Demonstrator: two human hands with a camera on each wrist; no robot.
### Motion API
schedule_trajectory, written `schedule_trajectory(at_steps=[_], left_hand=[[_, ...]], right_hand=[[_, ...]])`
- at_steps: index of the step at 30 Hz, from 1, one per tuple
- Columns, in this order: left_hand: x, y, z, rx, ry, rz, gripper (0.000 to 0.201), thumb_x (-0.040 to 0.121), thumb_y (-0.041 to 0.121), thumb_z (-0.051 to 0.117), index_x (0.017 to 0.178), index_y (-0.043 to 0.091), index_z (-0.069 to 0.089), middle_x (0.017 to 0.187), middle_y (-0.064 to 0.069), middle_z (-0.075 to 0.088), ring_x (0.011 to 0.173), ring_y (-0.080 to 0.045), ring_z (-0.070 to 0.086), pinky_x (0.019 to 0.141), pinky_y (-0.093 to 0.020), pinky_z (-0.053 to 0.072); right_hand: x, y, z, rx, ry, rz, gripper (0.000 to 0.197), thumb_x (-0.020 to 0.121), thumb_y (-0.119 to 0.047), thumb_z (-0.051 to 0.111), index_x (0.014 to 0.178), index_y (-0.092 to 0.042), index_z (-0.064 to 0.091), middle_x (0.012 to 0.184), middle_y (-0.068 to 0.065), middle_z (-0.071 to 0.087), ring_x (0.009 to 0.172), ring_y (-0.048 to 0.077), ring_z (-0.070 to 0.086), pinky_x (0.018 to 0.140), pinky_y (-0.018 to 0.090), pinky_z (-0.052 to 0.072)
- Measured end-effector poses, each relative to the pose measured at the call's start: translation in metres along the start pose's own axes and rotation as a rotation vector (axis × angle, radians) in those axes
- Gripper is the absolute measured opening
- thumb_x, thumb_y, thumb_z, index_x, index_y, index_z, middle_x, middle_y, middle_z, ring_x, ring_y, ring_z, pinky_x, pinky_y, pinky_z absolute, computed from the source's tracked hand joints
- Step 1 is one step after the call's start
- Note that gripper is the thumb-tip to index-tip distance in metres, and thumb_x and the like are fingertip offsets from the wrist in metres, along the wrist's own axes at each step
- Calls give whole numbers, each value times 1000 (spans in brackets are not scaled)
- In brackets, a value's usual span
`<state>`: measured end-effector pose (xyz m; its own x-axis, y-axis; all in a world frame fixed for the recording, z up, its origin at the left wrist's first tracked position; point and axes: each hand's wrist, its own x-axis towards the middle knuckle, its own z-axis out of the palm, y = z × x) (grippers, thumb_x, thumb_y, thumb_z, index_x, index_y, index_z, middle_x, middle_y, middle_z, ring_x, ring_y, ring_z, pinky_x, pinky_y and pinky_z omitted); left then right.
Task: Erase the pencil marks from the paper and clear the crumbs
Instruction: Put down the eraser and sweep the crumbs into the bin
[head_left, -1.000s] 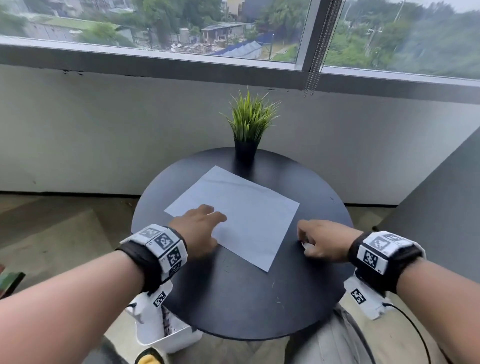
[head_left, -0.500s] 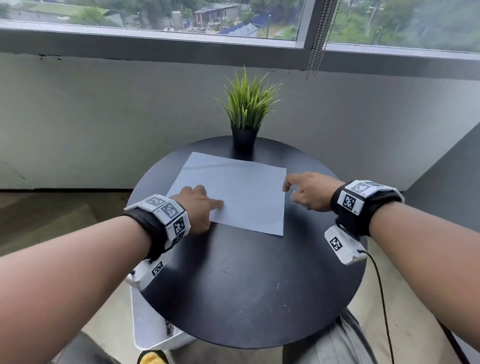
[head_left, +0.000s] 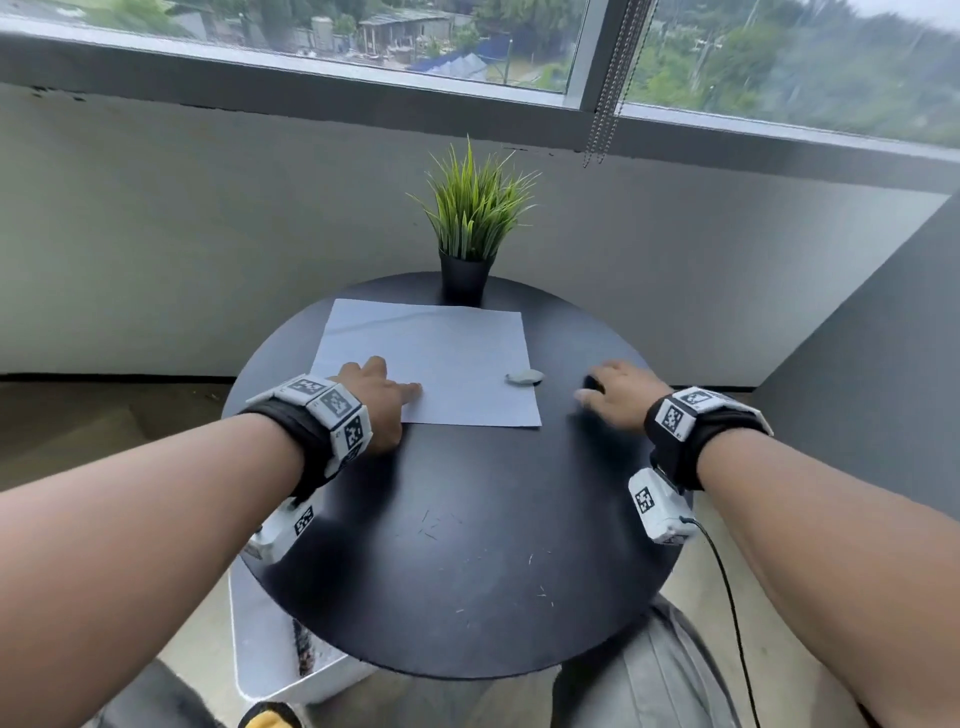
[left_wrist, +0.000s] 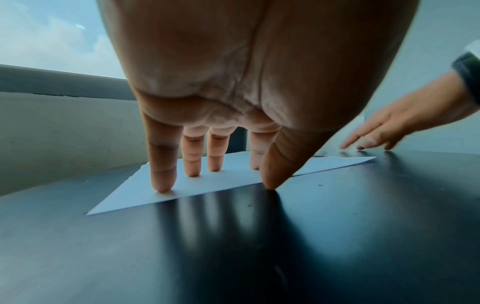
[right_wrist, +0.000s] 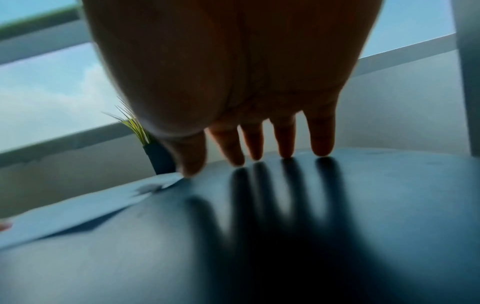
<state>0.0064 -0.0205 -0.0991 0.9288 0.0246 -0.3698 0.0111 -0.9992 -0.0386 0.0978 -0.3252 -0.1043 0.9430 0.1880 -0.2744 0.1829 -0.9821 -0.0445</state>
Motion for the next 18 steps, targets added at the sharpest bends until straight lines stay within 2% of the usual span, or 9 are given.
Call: schedule_trajectory(at_steps=[1,3,5,7,9,12,14,16,18], left_hand=[[-3,0,2,-8,5,3,61,87,23,42,144,44,36,134,-5,38,123,-34,43,97,-43,43],[-8,1,3,-20,11,14,59,88,23,41,144,40,36,138,-7,38,125,-35,42,100,-43,41],[-11,-1,3,-29,6,29,56,90,23,42,145,35,37,140,-9,39,126,-37,42,102,-40,39],[-12,-3,4,-39,4,38,52,93,30,46,144,32,38,139,-9,41,127,-37,42,102,-40,37],[-13,-3,4,-40,5,47,53,93,43,50,143,29,39,137,-10,42,128,-38,40,102,-40,37],[-12,1,2,-11,37,53,53,96,50,47,143,27,38,139,-10,41,129,-36,38,100,-38,35],[-6,-2,3,-10,64,49,51,95,51,45,141,31,37,139,-9,41,129,-36,37,100,-44,37],[-1,-4,1,1,68,53,47,94,52,42,138,37,35,139,-7,40,129,-35,35,101,-50,41],[5,-7,0,34,56,81,44,95,51,40,137,41,34,141,-5,38,129,-34,34,100,-51,43]], right_hand=[[-14,-1,5,-26,-67,-33,60,95,-58,40,141,-20,40,155,8,29,141,32,29,114,43,26],[-50,-20,17,-39,-158,-165,77,91,-69,36,153,-27,19,164,-3,5,150,26,6,119,51,15],[-90,-42,21,-57,-224,-367,79,92,-68,37,155,-29,11,164,-8,-4,150,18,-4,121,48,9],[-113,-47,12,47,-280,-483,71,95,-59,41,155,-30,18,163,-12,8,149,7,5,120,29,8],[-111,-37,-3,191,-202,-431,67,96,-54,45,154,-28,23,159,-13,23,145,3,21,114,17,14],[-80,-16,-18,233,-52,-221,70,95,-55,47,154,-25,23,161,-7,22,147,8,20,118,24,14],[-62,-15,-12,133,-98,-164,72,95,-56,45,154,-22,22,163,-2,13,150,12,10,121,30,8],[-69,-27,6,-11,-170,-228,81,91,-66,42,155,-23,17,165,1,1,151,19,0,122,42,8],[-93,-43,20,-110,-231,-461,86,87,-72,39,155,-28,12,164,-5,-4,150,17,-6,121,47,9]])
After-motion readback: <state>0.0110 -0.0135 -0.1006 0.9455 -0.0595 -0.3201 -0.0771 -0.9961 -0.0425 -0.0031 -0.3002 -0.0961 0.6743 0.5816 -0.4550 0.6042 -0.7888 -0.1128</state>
